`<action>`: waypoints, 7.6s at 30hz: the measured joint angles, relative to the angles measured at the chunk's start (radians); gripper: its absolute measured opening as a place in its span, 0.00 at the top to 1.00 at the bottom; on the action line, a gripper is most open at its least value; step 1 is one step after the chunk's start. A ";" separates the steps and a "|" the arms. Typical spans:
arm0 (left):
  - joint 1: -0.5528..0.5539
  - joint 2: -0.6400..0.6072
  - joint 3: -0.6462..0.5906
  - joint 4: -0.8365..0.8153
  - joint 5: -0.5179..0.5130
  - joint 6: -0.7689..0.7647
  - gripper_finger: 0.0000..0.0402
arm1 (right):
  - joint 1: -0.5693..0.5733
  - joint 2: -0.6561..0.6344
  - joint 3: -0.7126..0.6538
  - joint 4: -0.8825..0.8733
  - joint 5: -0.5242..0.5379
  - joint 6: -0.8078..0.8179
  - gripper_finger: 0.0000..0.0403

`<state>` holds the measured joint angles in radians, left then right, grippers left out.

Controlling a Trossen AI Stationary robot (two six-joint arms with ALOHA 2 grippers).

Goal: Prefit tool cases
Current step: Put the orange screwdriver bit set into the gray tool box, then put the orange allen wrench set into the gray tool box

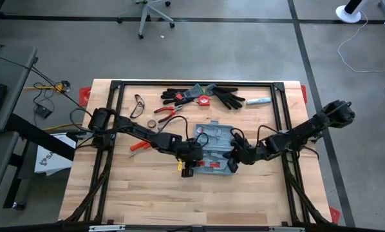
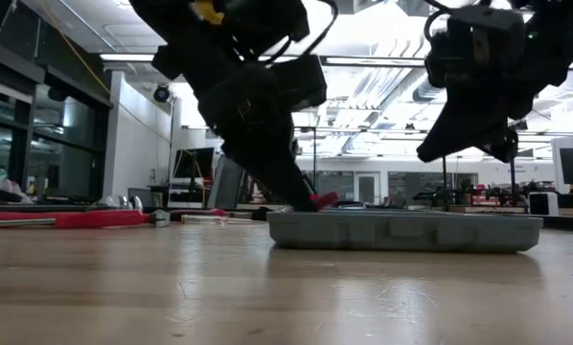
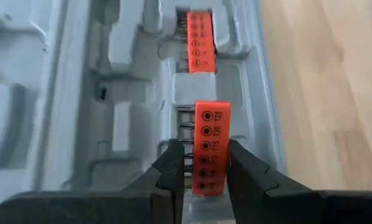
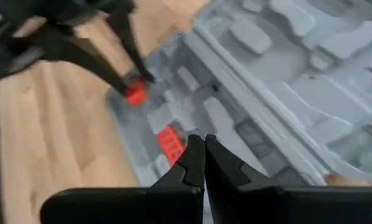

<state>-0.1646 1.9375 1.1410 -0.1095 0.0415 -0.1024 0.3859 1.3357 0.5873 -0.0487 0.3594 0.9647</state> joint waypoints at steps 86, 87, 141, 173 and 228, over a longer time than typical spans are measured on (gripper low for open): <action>0.038 0.007 0.004 -0.128 0.028 0.141 0.82 | -0.179 0.484 0.309 0.182 -0.303 -0.304 1.00; 0.038 0.007 0.004 -0.127 0.028 0.141 0.82 | -0.184 0.484 0.309 0.184 -0.302 -0.309 1.00; 0.037 0.009 0.002 -0.153 0.032 0.116 0.82 | -0.154 0.559 0.311 0.244 -0.255 -0.310 1.00; 0.032 0.010 0.001 -0.142 0.029 0.110 0.82 | -0.147 0.575 0.309 0.321 -0.246 -0.297 1.00; 0.017 -0.264 0.037 -0.237 -0.358 -0.124 0.62 | -0.097 -0.040 0.308 -0.506 0.048 -0.201 1.00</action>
<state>-0.1474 1.6731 1.1778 -0.3466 -0.3162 -0.2266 0.2890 1.2957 0.8955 -0.5552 0.4078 0.7638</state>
